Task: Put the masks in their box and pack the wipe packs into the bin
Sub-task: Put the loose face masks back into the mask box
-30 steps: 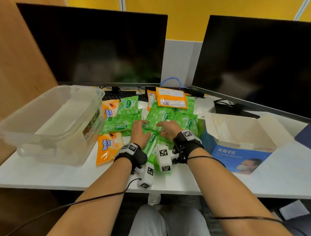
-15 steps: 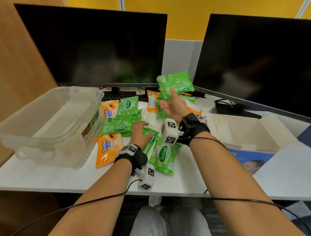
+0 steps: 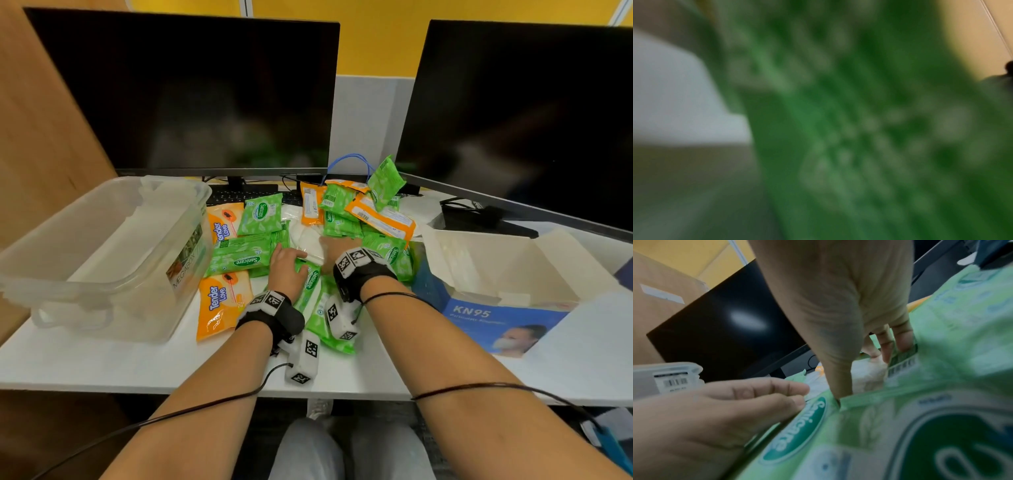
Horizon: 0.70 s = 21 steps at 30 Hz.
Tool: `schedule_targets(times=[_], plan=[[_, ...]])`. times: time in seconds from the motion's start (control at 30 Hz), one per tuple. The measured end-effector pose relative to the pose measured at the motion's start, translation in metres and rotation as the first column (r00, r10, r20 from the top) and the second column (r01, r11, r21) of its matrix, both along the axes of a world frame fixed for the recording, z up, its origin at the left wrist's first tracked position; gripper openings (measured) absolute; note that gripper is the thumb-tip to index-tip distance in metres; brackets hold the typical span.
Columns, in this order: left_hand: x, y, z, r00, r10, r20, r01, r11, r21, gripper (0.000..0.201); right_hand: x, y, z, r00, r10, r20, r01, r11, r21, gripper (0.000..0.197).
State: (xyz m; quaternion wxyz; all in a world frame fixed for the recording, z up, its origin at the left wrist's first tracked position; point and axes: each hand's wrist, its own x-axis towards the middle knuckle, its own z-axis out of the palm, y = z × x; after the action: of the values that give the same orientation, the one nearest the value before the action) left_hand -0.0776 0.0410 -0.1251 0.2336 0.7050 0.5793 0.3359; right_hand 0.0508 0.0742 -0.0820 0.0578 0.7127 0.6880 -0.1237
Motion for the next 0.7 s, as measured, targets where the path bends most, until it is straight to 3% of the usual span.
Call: schedule_targets(times=[0.07,0.3,0.53,0.7], plan=[[0.000,-0.001,0.001,1.000,0.010,0.020,-0.010,1.000,-0.004,0.027,-0.002,-0.003,0.004,1.000,0.010,0.014,-0.010,1.000,-0.001,0.069],[0.000,0.001,-0.002,1.000,0.004,-0.001,-0.004,1.000,0.000,0.027,-0.001,-0.016,0.023,0.998,0.054,0.041,-0.058,0.993,0.106,0.061],[0.003,0.003,-0.004,0.991,-0.024,-0.128,0.021,0.999,-0.025,0.034,0.000,-0.021,0.026,0.997,0.056,0.060,-0.060,0.995,0.077,0.078],[0.005,0.001,-0.001,0.985,-0.017,-0.171,0.008,0.999,-0.052,0.041,-0.004,-0.022,0.032,0.991,0.085,0.107,-0.092,0.994,0.055,0.064]])
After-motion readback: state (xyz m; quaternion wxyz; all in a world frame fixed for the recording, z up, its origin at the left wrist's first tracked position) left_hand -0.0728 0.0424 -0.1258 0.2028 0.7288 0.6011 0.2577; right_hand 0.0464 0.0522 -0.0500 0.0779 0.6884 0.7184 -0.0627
